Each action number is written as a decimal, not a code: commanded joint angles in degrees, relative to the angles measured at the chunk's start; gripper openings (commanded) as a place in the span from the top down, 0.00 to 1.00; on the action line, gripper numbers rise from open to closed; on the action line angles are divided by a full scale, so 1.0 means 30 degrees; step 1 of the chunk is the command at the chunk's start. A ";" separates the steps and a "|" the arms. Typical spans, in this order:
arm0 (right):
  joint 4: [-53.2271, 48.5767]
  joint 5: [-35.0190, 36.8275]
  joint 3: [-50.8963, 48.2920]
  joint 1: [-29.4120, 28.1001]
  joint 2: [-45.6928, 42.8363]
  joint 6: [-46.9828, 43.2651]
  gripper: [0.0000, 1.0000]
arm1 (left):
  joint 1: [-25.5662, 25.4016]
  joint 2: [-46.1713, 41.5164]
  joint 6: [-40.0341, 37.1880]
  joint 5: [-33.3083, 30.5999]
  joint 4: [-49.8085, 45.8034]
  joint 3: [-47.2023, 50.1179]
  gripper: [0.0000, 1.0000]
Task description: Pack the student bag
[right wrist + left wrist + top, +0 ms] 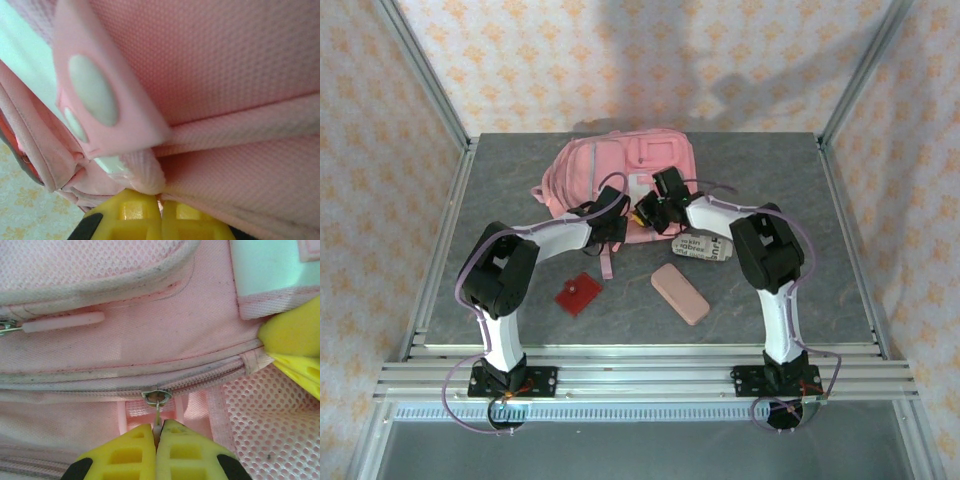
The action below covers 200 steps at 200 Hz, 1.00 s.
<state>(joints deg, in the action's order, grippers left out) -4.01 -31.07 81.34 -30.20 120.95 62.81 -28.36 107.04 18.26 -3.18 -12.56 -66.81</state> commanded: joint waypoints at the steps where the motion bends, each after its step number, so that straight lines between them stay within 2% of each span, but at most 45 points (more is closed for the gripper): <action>1: -0.0892 0.2598 -0.1940 0.1226 0.0147 0.1516 1.00 | 0.0535 -0.0982 -0.0429 -0.1885 -0.1593 0.0456 1.00; 65: -0.0757 0.3065 -0.2860 0.2004 -0.0629 0.0816 1.00 | 0.3062 -0.1747 -0.0409 -0.4060 -0.2384 0.1183 1.00; 90: -0.1178 0.3231 -0.2024 0.2228 -0.0589 -0.0166 1.00 | 0.2799 -0.2384 -0.0315 -0.3240 -0.2719 0.1184 1.00; 112: -0.1676 0.2991 -0.0593 0.2323 -0.0354 -0.1732 1.00 | 0.1875 -0.3236 -0.0399 -0.2786 -0.3104 0.1378 1.00; 133: -0.2189 0.2979 0.1015 0.2440 -0.0077 -0.3438 0.99 | 0.0897 -0.3997 -0.0404 -0.1266 -0.3087 0.1705 1.00; 148: -0.2583 0.3245 0.2066 0.2612 0.0035 -0.4269 0.94 | 0.0215 -0.4185 -0.0276 -0.0490 -0.3116 0.1609 1.00; 183: -0.2238 0.2023 0.2747 0.2823 -0.0496 -0.4817 0.63 | -0.0741 -0.3902 0.0354 0.0690 -0.2425 0.0683 1.00; 200: -0.1354 0.0368 0.1755 0.2728 -0.1362 -0.4280 0.59 | -0.1026 -0.3513 0.0365 0.0591 -0.2311 -0.0020 1.00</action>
<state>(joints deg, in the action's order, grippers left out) -12.38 -28.29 87.90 -22.33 120.22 50.22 -30.57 96.25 18.33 -1.93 -17.15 -63.18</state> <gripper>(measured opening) 0.391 0.043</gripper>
